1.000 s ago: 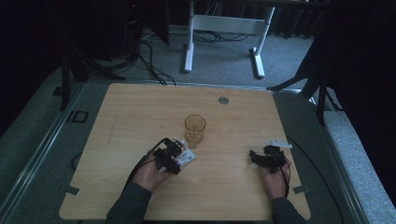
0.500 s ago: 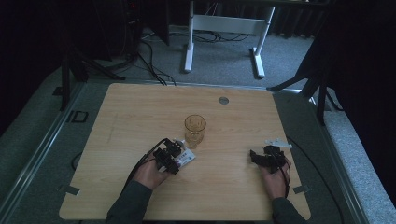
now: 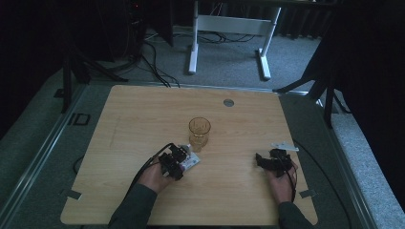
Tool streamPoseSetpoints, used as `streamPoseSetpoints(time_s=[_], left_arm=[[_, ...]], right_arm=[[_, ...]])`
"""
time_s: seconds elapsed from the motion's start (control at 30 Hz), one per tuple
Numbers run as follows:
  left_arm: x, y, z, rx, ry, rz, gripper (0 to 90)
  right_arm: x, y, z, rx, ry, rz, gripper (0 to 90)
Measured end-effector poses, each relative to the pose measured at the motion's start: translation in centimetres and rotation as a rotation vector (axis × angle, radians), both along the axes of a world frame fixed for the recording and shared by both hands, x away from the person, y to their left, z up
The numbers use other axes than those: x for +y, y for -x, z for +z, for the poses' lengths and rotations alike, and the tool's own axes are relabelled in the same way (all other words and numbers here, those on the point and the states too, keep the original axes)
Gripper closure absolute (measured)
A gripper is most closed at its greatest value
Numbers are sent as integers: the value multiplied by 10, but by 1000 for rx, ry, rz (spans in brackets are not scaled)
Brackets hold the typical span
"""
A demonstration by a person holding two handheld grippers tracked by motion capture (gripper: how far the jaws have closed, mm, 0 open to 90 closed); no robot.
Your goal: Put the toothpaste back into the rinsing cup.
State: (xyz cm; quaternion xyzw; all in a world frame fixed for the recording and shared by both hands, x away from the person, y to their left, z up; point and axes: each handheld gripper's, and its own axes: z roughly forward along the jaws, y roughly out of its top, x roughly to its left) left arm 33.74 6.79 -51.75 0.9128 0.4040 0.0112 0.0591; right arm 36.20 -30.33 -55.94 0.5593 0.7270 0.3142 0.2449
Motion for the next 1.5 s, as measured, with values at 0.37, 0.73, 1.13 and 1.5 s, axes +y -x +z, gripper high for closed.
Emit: streamPoseSetpoints(time_s=[0.37, 0.73, 1.13, 1.5], left_arm=[[3, 2, 3, -13, 6, -10, 707], [9, 7, 9, -22, 35, -22, 729], [13, 14, 28, -62, 102, -29, 734], [15, 22, 40, -86, 135, -35, 734]], right_arm=[[0, 0, 0, 0, 0, 1, 208], [0, 0, 0, 0, -1, 1, 208], [0, 0, 0, 1, -1, 0, 208], [0, 0, 0, 1, -1, 0, 208]])
